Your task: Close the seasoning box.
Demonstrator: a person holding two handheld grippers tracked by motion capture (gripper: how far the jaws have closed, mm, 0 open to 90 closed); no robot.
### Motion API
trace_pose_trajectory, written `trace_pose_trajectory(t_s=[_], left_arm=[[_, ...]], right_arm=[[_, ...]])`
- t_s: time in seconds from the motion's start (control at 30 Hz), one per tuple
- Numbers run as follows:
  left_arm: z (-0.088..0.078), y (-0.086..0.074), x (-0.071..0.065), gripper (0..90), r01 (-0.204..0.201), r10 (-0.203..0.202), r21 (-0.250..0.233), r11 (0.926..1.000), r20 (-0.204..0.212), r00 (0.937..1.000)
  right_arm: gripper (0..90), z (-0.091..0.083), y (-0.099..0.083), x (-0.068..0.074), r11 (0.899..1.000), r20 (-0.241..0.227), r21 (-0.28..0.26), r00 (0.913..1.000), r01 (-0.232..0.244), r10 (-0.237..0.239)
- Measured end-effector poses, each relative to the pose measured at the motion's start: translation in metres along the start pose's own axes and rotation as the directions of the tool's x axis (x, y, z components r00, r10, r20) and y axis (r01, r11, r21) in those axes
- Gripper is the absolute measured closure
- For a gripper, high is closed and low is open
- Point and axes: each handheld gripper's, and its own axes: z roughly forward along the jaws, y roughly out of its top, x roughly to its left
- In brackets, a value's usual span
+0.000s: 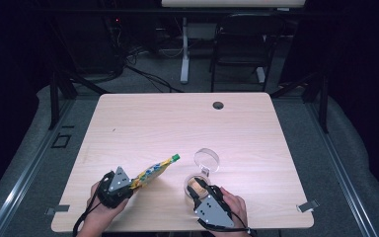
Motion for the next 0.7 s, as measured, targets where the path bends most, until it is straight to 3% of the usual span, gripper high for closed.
trace_pose_trajectory(t_s=[0.03, 0.13, 0.17, 0.27, 0.43, 0.47, 0.5, 0.53, 0.63, 0.67, 0.7], left_arm=[[0.000, -0.002, 0.005, 84.2, 0.037, -0.037, -0.015, 0.9992, 0.008, 0.9993], [0.000, -0.005, 0.011, 84.0, 0.071, -0.071, -0.024, 0.9972, 0.013, 0.9974], [-0.001, -0.009, 0.016, 83.7, 0.108, -0.107, -0.037, 0.9935, 0.026, 0.9940], [-0.001, -0.013, 0.024, 83.0, 0.166, -0.164, -0.053, 0.9846, 0.046, 0.9854], [-0.001, -0.021, 0.033, 81.9, 0.247, -0.242, -0.075, 0.9662, 0.061, 0.9683], [-0.001, -0.021, 0.033, 81.7, 0.247, -0.242, -0.075, 0.9662, 0.061, 0.9683], [-0.001, -0.024, 0.036, 81.0, 0.282, -0.277, -0.081, 0.9558, 0.068, 0.9584], [-0.001, -0.024, 0.036, 80.7, 0.282, -0.277, -0.081, 0.9558, 0.068, 0.9584], [-0.001, -0.028, 0.040, 79.4, 0.314, -0.309, -0.076, 0.9465, 0.064, 0.9488], [-0.001, -0.029, 0.042, 79.2, 0.313, -0.308, -0.073, 0.9470, 0.062, 0.9492], [-0.001, -0.030, 0.043, 78.7, 0.322, -0.318, -0.068, 0.9441, 0.064, 0.9458]], right_arm=[[64.2, 0.000, 0.000, 0.000, 1.000, -0.002, 0.004, 1.0000, 0.002, -0.002], [64.2, 0.000, 0.000, 0.000, 1.000, -0.001, 0.002, 1.0000, 0.000, 0.000], [64.2, 0.000, 0.000, 0.000, 1.000, -0.002, 0.006, 1.0000, 0.002, -0.002], [64.2, 0.000, 0.000, -0.001, 1.000, -0.002, 0.008, 1.0000, 0.000, 0.000], [64.3, 0.000, -0.001, -0.001, 1.000, -0.004, 0.008, 1.0000, -0.001, 0.001], [64.3, 0.000, -0.001, -0.001, 1.000, -0.004, 0.008, 1.0000, -0.001, 0.001], [64.3, 0.001, -0.001, 0.000, 1.000, -0.006, 0.009, 1.0000, -0.002, 0.002], [64.3, 0.001, -0.001, -0.001, 1.000, -0.006, 0.011, 1.0000, 0.000, 0.000], [64.3, 0.001, -0.001, -0.001, 1.000, -0.007, 0.011, 1.0000, 0.001, -0.001], [64.3, 0.001, -0.001, -0.001, 1.000, -0.005, 0.011, 1.0000, 0.000, 0.000], [64.3, 0.001, -0.001, -0.001, 1.000, -0.005, 0.011, 1.0000, 0.000, 0.000]])
